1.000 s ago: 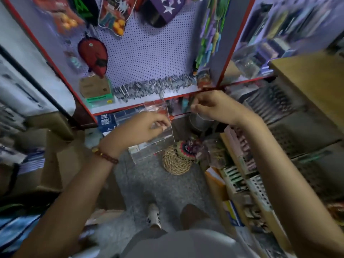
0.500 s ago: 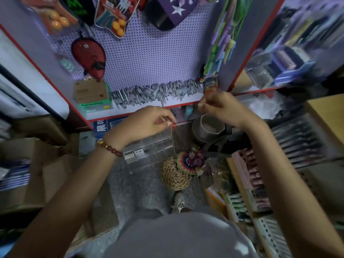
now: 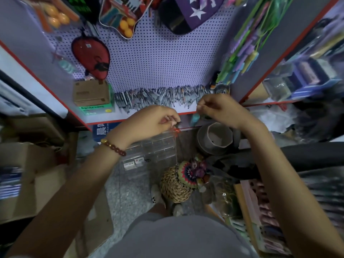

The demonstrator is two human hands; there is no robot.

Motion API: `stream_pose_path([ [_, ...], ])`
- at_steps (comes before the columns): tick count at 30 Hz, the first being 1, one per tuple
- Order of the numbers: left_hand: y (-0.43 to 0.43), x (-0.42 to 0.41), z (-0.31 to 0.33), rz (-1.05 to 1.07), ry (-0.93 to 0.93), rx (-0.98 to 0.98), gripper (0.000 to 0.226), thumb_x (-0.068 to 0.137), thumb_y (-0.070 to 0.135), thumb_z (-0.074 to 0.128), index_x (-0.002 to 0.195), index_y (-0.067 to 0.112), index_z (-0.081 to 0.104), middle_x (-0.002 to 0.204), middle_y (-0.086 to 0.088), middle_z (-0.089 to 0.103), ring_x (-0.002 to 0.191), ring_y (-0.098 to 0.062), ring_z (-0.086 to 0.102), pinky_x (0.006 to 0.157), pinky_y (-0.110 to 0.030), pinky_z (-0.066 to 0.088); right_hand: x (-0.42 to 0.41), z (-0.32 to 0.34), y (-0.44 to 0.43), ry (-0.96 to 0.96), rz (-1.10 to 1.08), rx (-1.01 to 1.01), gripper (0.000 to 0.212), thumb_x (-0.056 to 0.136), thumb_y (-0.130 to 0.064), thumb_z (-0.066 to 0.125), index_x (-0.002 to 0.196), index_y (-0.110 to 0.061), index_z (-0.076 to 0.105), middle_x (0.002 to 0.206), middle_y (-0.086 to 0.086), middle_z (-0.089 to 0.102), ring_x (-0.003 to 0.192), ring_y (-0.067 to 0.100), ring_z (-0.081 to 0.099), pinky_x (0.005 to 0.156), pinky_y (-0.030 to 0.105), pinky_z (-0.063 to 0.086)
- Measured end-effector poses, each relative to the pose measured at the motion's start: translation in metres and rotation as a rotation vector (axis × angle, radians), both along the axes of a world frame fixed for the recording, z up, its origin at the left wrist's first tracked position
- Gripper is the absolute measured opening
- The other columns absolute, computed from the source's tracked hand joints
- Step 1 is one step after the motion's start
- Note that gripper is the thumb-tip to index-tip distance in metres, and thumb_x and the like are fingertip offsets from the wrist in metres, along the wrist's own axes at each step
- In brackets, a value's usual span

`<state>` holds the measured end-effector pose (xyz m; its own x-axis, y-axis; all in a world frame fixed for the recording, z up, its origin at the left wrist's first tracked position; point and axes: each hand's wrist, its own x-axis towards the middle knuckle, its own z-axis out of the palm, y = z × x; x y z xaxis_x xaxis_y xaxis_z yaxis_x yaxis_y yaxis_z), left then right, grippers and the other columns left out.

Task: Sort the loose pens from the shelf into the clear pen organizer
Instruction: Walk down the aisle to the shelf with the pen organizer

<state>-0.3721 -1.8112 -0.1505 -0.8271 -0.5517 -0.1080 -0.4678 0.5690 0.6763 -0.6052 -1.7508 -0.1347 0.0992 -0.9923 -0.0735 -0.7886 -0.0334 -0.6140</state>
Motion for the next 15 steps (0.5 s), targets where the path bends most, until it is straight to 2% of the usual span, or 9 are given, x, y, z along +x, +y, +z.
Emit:
stream_pose_path([
  [3,-0.028,0.001,-0.003,-0.024,0.005,0.006,0.023,0.094,0.015,0.056,0.112,0.022,0.066,0.109,0.007,0.068,0.098,-0.004,0.062,0.088,-0.029,0.050,0.002,-0.001,-0.022,0.063,-0.017,-0.013,0.011,0.094,-0.018,0.058,0.087,-0.013,0.065,0.082,0.002,0.068,0.076,0.014,0.062,0.070,0.031,0.046],
  [7,-0.054,-0.003,-0.004,-0.065,0.031,-0.004,0.021,0.093,0.013,0.057,0.111,0.021,0.067,0.106,0.006,0.068,0.096,-0.003,0.061,0.085,-0.021,0.046,0.006,0.001,-0.035,0.060,-0.060,-0.028,0.010,0.093,-0.015,0.060,0.084,-0.018,0.064,0.074,-0.010,0.062,0.067,-0.004,0.056,0.061,0.010,0.038],
  [8,-0.060,-0.004,-0.004,-0.074,0.043,0.000,0.021,0.094,0.013,0.058,0.111,0.020,0.067,0.106,0.006,0.068,0.096,-0.003,0.061,0.085,-0.022,0.046,0.005,0.001,-0.036,0.043,-0.081,-0.031,0.010,0.092,-0.016,0.061,0.084,-0.018,0.063,0.075,-0.011,0.062,0.067,-0.004,0.056,0.062,0.010,0.039],
  [12,-0.084,-0.006,-0.004,-0.099,0.103,-0.016,0.019,0.093,0.015,0.058,0.109,0.018,0.068,0.102,0.007,0.067,0.095,-0.006,0.061,0.090,-0.036,0.050,0.001,0.006,-0.046,0.083,-0.111,-0.003,0.010,0.092,-0.016,0.061,0.085,-0.010,0.066,0.079,0.003,0.067,0.067,0.005,0.054,0.067,0.026,0.042],
  [13,-0.089,-0.005,-0.005,-0.099,0.107,-0.019,0.019,0.093,0.015,0.058,0.109,0.018,0.068,0.102,0.007,0.067,0.094,-0.007,0.062,0.090,-0.037,0.050,0.001,0.008,-0.051,0.099,-0.114,-0.001,0.010,0.092,-0.015,0.061,0.086,-0.009,0.067,0.079,0.004,0.067,0.066,0.003,0.054,0.067,0.025,0.042],
  [15,-0.096,-0.003,-0.011,-0.091,0.100,-0.020,0.020,0.093,0.013,0.058,0.110,0.017,0.068,0.102,0.007,0.067,0.094,-0.008,0.062,0.090,-0.036,0.050,0.001,0.012,-0.061,0.119,-0.108,0.001,0.010,0.092,-0.014,0.060,0.084,-0.011,0.066,0.077,0.000,0.065,0.064,-0.003,0.054,0.064,0.014,0.040],
])
